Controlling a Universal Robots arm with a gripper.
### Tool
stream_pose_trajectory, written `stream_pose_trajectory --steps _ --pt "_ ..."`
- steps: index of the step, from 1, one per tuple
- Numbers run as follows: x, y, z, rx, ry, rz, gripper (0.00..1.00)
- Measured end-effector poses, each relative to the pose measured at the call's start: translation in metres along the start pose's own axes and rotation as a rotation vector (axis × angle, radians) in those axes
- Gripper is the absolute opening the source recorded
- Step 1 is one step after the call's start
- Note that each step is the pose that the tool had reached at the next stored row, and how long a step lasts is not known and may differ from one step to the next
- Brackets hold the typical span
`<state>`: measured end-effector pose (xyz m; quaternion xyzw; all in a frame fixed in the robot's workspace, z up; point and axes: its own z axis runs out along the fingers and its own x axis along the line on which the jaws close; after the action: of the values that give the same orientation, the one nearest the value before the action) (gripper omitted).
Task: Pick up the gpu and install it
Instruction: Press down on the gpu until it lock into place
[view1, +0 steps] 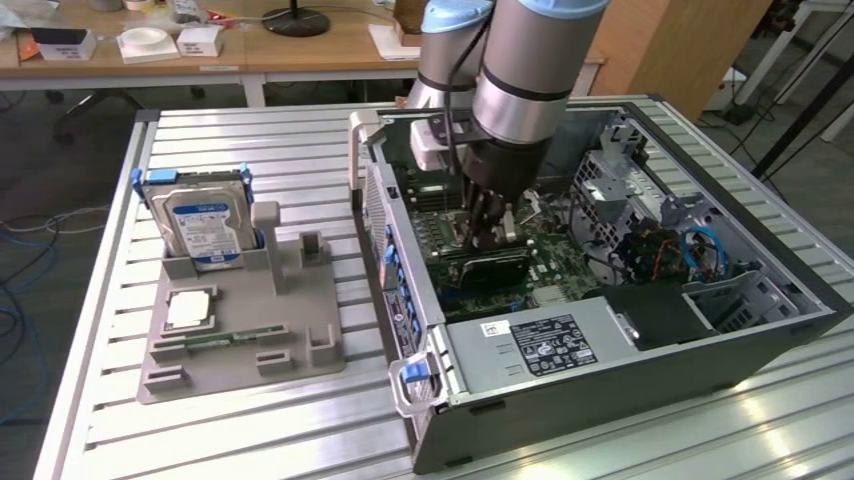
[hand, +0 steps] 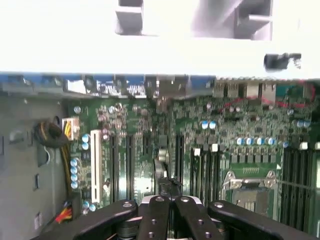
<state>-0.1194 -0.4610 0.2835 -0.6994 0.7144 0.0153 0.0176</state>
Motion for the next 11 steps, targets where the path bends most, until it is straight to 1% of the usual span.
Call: stream_pose_trajectory --steps 1,3,7,9,11 --pt "0.0 0.0032 -0.0013 0.0 0.0005 0.0 0.11" --pt "0.0 0.0124 -0.0026 -0.0001 0.0012 0.0 0.11" --pt "0.0 0.0303 -0.0028 0.0 0.0015 0.0 0.11" --pt "0.0 0.0342 -0.0034 0.0002 0.0016 0.0 0.11" --pt "0.0 0.0349 -0.0048 0.0014 0.0015 0.0 0.11"
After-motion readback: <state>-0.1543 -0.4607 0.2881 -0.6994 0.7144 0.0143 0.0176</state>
